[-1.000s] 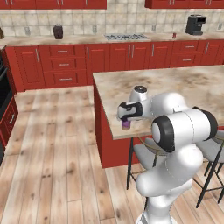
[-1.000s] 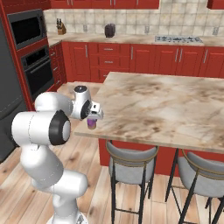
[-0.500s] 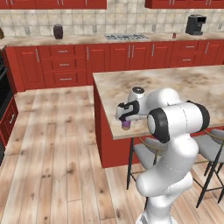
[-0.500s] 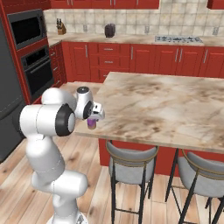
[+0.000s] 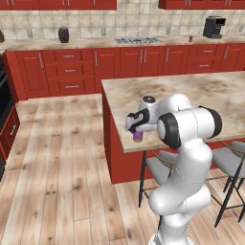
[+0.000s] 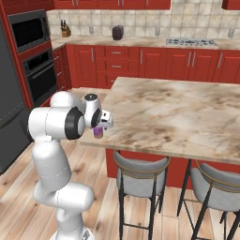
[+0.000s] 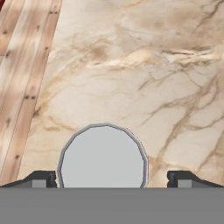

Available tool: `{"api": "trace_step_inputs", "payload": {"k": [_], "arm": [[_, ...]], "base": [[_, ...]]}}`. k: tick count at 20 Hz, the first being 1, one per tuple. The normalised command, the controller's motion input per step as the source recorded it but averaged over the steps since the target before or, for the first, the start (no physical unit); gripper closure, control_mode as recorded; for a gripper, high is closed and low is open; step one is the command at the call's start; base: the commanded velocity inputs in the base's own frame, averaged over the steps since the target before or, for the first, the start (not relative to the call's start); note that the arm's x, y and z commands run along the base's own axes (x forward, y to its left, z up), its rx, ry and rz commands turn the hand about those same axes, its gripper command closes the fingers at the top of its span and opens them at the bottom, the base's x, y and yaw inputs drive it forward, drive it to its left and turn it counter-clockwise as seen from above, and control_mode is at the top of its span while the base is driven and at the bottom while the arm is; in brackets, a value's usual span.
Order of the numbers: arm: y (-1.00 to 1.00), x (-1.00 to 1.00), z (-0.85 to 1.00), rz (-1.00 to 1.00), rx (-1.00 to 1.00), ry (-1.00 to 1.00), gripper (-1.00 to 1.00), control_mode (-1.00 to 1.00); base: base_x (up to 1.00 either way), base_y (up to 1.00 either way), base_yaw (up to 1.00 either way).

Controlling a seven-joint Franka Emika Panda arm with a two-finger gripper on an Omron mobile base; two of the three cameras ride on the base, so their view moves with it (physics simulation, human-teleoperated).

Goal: Four empty soda cans are scattered around the kitchen. Gather all the cans and cluster them next to the stove for recycling.

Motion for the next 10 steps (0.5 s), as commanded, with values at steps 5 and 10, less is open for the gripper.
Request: {"api": "trace_step_inputs", "payload": {"k": [5, 10], "arm": [[0.02, 0.2, -0.14, 0.0, 0.0, 0.0, -1.0, -1.0], [0.15, 0.16, -0.13, 0.0, 0.0, 0.0, 1.0, -1.0]], "base": [[0.0, 0.0, 0.0], [0.0, 0.0, 0.0]]}}
